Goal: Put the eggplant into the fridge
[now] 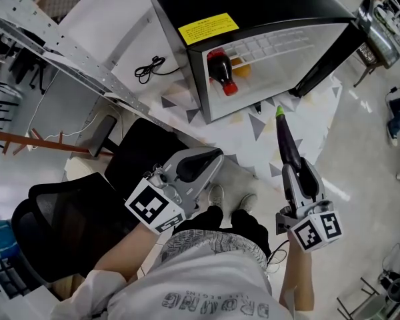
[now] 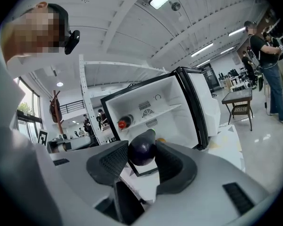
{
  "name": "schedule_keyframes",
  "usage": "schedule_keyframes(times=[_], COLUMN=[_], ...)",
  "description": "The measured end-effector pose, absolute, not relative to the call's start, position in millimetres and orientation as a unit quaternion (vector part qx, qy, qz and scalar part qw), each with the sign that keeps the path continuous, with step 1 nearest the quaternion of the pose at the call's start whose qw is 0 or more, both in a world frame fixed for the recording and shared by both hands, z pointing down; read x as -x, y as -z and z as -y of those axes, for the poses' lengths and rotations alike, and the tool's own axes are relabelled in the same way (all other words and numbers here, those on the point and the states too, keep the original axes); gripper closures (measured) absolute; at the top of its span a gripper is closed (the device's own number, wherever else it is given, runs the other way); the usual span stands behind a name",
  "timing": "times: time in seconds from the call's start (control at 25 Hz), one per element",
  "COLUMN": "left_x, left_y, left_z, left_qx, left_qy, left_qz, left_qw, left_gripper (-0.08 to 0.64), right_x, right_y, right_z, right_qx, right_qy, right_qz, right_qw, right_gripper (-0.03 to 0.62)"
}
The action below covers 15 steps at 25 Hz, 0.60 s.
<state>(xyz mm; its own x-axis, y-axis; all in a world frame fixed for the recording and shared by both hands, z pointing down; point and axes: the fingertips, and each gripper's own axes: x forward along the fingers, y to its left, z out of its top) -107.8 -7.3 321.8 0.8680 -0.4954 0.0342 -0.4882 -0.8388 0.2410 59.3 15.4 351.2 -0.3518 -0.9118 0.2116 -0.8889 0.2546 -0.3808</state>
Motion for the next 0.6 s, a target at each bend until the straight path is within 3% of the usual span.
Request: schedule_keyframes(times=[0.6], left_x=[81], left_y=[-347], left_z=[43], left_qx=[-0.950], left_qy=[-0.015], left_qz=[0.278], left_qw=[0.140], left_gripper=[0.545], right_x=[-98], right_y=[-369], right_z=[66], right_qx=[0.562], right_qy=[0.199], right_qz=[-0.803], right_qw=[0.012], right_gripper=[0.417])
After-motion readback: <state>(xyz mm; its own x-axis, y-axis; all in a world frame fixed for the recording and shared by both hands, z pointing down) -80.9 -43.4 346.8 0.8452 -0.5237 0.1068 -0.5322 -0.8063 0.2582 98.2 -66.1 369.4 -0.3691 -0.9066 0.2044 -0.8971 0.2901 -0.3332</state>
